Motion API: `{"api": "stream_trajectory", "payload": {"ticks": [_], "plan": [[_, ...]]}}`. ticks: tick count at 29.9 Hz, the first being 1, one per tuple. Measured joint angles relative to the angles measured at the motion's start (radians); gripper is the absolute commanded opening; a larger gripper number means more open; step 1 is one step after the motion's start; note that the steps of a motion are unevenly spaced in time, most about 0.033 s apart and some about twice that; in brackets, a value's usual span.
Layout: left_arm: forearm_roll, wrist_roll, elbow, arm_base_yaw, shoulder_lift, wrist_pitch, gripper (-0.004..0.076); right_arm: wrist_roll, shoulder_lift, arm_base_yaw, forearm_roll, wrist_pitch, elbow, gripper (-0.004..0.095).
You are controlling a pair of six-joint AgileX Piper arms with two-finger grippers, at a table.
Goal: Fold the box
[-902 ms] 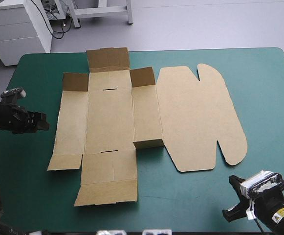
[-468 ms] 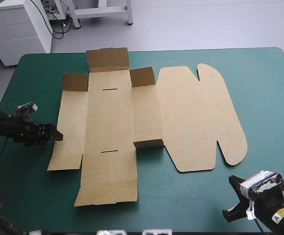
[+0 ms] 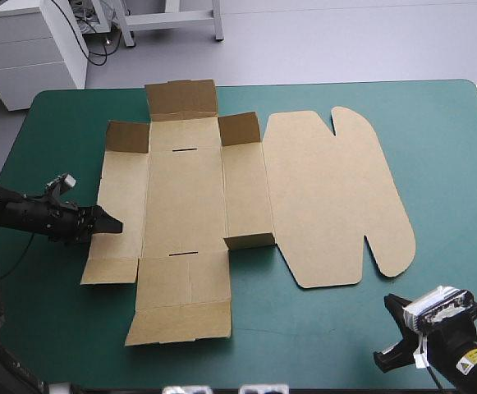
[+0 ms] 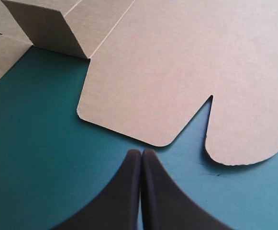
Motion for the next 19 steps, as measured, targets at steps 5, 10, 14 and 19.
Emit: {"api": "stream_trajectory", "payload": {"ticks": [5,10,14,19], "plan": [[-0.077,0.021,-0.006,0.004,0.048,0.035,0.0519,0.000,0.000,0.000,0.000,0.000,0.001,-0.0019],[-0.126,0.037,0.001,0.006,0.064,0.042,0.0488,0.000,0.000,0.000,0.000,0.000,0.001,-0.0019],[-0.131,0.034,0.001,0.000,0.069,0.034,0.0307,0.000,0.000,0.000,0.000,0.000,0.001,-0.0019],[-0.119,0.020,0.006,-0.004,0.078,0.003,0.0057,0.001,0.000,0.000,0.000,0.000,0.001,-0.0019]]}}
